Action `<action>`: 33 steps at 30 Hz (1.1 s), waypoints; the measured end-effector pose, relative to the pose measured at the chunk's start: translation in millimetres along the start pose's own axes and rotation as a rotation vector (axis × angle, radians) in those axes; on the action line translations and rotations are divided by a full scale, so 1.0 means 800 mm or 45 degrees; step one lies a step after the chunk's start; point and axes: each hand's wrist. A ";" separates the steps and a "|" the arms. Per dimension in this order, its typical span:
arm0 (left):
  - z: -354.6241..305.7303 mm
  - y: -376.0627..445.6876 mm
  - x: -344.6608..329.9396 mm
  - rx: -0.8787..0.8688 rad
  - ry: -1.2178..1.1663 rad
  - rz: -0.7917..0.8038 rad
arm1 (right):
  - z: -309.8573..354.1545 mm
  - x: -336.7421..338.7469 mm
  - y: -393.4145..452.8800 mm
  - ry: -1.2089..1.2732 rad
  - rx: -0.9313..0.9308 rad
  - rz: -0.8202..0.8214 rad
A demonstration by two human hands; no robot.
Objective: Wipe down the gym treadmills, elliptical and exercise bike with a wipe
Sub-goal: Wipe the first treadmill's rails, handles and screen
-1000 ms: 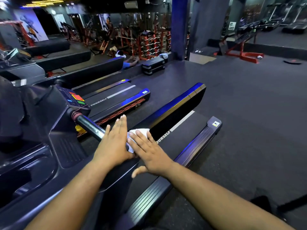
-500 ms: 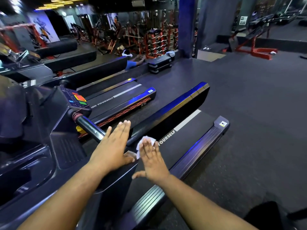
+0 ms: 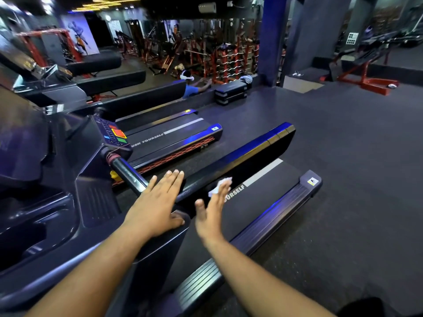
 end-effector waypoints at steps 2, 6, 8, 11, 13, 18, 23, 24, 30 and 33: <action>0.001 -0.001 0.000 0.005 -0.003 0.003 | 0.003 0.020 0.046 0.164 -0.260 -0.175; 0.000 0.000 -0.001 0.022 -0.048 -0.022 | 0.022 0.027 0.053 0.079 -0.197 -0.042; 0.001 0.000 -0.003 0.030 -0.063 -0.027 | 0.039 0.016 0.016 -0.125 0.120 0.209; 0.002 -0.001 -0.003 0.015 -0.055 -0.032 | 0.058 0.019 0.008 -0.532 0.501 0.530; 0.002 -0.002 0.000 0.015 -0.077 -0.031 | 0.054 0.037 0.048 -0.770 0.716 0.574; 0.001 -0.001 -0.001 0.019 -0.101 -0.024 | 0.055 0.093 0.147 -1.028 0.538 0.473; 0.002 0.001 -0.002 0.013 -0.052 0.011 | 0.069 0.075 0.089 -0.895 0.920 0.885; 0.002 0.001 -0.002 0.010 -0.033 0.032 | 0.067 0.079 0.082 -0.863 0.972 0.967; -0.011 0.021 0.007 -0.006 -0.019 0.080 | 0.038 0.148 0.166 -1.107 0.587 0.589; -0.033 0.046 0.011 -0.052 0.016 0.043 | 0.042 0.152 0.166 -1.118 0.519 0.613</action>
Point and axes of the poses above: each hand's wrist, its own y-axis towards the middle knuckle, its own x-axis out of the back of the hand, z = x × y, and after that the axes turned 10 degrees about y, right-handed
